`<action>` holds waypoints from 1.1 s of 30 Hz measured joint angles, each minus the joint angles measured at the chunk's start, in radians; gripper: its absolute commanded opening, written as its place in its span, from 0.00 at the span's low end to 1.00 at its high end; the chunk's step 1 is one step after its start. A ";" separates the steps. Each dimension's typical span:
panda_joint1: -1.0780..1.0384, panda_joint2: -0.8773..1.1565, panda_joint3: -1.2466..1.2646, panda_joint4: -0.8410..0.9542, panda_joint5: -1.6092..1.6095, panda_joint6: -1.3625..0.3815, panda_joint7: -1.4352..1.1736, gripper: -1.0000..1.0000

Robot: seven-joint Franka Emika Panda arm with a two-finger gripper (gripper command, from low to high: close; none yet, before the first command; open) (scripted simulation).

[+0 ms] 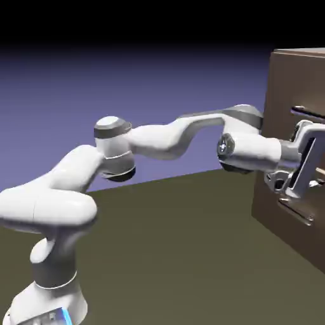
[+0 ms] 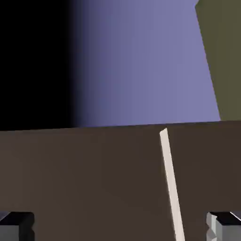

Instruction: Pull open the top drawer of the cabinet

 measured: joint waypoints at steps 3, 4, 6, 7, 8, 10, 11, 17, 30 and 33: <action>0.050 0.102 -0.087 0.041 0.128 -0.035 0.023 0.50; 0.050 0.102 -0.087 0.041 0.128 -0.035 0.023 0.50; 0.007 0.095 -0.085 0.113 0.130 -0.006 0.033 0.50; -0.015 0.092 -0.084 0.150 0.131 0.009 0.038 0.50; -0.036 0.089 -0.083 0.186 0.133 0.024 0.043 0.50; -0.078 0.083 -0.081 0.257 0.135 0.052 0.052 0.00; -0.078 0.083 -0.081 0.257 0.135 0.052 0.052 0.00; 0.029 0.099 -0.086 0.076 0.133 -0.020 0.026 0.00; 0.324 0.146 -0.128 -0.395 0.074 -0.197 -0.022 0.00; 0.398 0.161 -0.147 -0.504 0.047 -0.233 -0.029 0.00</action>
